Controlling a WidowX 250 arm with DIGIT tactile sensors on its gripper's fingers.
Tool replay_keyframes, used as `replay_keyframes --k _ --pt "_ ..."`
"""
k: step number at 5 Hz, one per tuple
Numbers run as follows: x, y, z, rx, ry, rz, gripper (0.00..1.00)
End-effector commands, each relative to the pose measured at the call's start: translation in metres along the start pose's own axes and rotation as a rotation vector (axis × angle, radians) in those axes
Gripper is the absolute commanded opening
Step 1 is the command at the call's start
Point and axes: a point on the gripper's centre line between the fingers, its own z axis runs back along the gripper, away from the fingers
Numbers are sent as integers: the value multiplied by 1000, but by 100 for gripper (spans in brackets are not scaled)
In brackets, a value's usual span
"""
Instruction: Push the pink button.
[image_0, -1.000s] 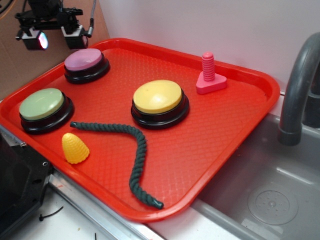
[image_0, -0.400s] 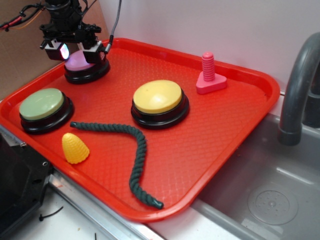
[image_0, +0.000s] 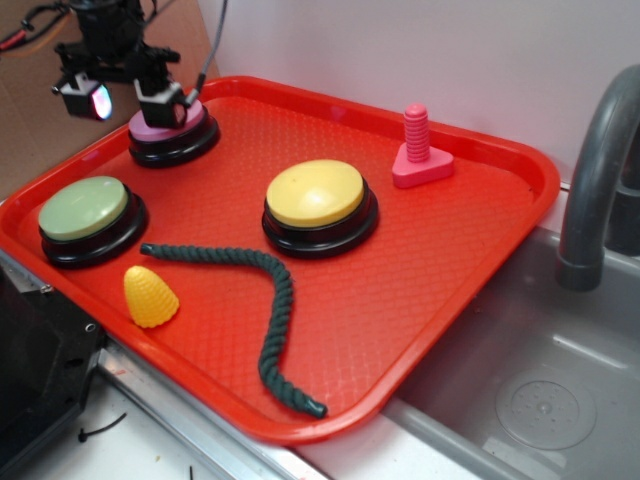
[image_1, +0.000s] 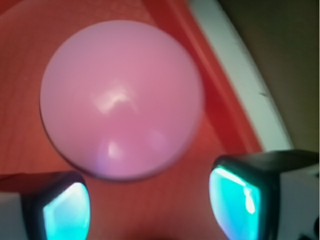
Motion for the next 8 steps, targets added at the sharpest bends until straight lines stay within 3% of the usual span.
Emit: replay_keyframes --k 1,8 --pt "13 16 44 -6 -63 32 100" --pt "-1 2 85 9 -107 10 100"
